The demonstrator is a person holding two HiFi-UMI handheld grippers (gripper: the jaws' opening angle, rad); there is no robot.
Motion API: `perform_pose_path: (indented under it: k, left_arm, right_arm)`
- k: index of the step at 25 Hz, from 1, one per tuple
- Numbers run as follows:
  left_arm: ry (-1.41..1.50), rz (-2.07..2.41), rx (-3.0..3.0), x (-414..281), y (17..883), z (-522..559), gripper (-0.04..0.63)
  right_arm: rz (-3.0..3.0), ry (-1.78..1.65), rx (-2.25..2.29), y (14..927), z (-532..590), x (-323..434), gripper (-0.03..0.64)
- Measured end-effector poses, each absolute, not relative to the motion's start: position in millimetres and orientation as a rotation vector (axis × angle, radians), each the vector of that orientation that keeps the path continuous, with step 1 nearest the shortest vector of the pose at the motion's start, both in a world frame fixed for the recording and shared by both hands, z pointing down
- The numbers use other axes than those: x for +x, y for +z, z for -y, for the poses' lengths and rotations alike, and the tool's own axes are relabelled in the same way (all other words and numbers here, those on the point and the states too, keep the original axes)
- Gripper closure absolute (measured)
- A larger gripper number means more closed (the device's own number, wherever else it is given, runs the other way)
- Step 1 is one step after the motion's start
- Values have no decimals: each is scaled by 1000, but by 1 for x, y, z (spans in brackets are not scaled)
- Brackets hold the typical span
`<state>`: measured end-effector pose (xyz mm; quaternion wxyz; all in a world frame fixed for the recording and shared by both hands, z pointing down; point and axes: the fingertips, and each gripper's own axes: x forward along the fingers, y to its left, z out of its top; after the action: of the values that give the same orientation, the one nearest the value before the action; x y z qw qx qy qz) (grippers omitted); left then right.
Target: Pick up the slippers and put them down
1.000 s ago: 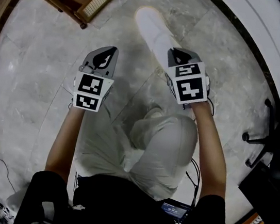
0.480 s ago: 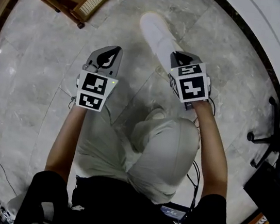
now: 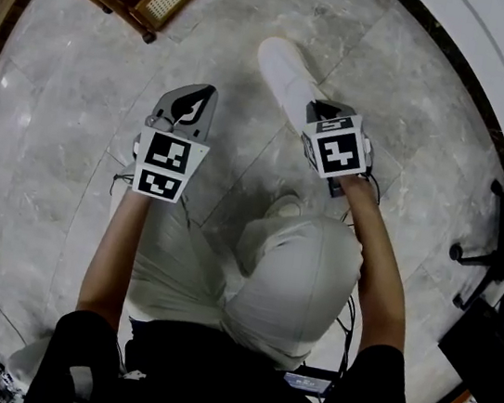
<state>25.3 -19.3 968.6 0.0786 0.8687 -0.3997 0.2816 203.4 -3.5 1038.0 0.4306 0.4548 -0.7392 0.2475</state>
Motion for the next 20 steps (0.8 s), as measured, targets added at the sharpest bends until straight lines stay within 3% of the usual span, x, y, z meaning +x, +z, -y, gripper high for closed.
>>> perform_pose_path:
  k: [20]
  left_arm:
    - [933,1071,2599,27,1011,-8,591]
  right_arm:
    - [1835,772,1046,1130,-20,171,612]
